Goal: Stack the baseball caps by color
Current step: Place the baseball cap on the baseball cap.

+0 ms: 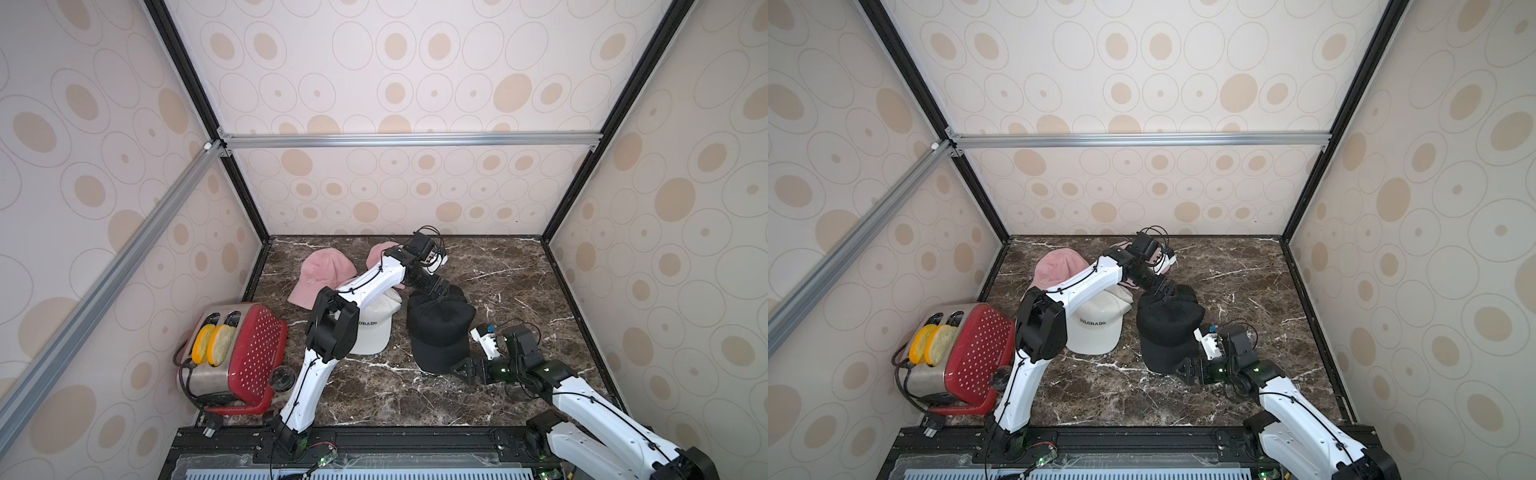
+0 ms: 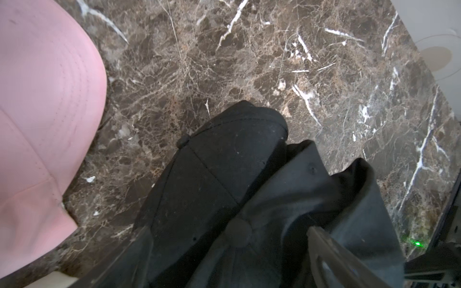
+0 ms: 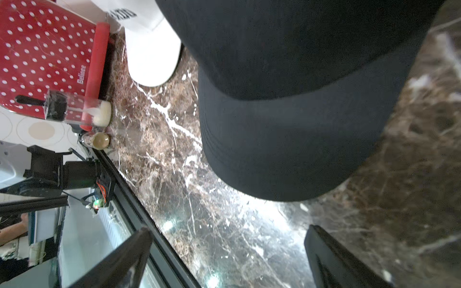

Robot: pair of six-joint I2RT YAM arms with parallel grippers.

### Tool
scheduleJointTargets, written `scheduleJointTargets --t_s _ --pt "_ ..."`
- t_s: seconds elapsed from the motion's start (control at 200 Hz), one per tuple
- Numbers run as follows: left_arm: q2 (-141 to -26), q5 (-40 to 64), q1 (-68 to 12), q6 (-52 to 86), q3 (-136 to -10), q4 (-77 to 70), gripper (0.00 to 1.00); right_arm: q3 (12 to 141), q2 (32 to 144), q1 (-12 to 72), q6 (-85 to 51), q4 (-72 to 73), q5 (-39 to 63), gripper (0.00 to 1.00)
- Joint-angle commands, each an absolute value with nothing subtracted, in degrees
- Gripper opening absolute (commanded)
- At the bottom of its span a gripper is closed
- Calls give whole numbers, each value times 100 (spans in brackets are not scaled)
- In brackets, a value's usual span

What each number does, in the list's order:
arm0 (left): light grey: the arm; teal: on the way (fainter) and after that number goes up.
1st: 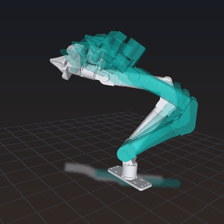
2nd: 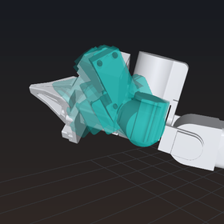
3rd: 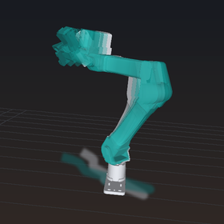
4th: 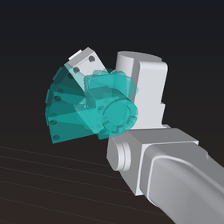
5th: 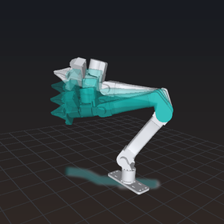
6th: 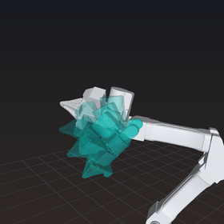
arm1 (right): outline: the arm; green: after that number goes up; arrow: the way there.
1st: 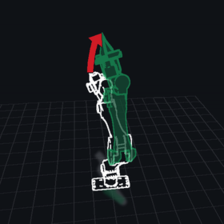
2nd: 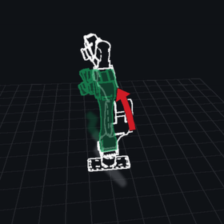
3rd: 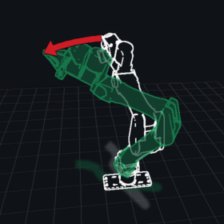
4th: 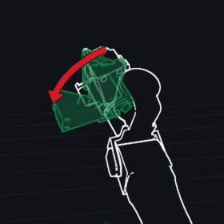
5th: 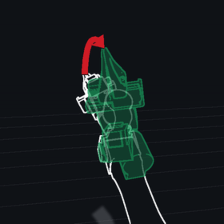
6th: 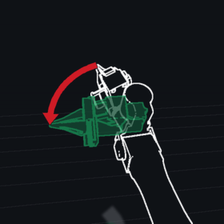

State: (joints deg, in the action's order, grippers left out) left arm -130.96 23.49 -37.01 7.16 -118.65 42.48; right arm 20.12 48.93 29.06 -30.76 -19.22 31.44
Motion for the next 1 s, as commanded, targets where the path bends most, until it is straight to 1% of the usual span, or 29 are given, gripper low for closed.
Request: scheduleJointTargets --t_s 0.0,0.25,0.361,0.461,0.636,0.871,0.991 --pt "-13250 2553 -3674 879 -12137 4377 99 1934 4909 3125 -3196 -2000 3174 100" --pt "-13427 2274 -3669 879 -12183 4386 99 2000 5605 3758 -3094 -1532 3105 100" --pt "-13447 2478 -3665 912 -12143 4380 99 2239 6112 4099 -2959 -1500 2837 99" --pt "-13389 2672 -3666 975 -11971 4321 99 2406 6323 4358 -2795 -1484 2407 99" --pt "-13255 2892 -3665 1054 -11662 4192 99 2448 6428 4388 -2585 -1274 1813 99" --pt "-13217 3030 -3665 1089 -11637 4166 99 2563 6880 4381 -2488 -713 1726 100" --pt "-13172 3076 -3665 1053 -11621 4207 99 2585 6968 4381 -2482 -671 1736 100"
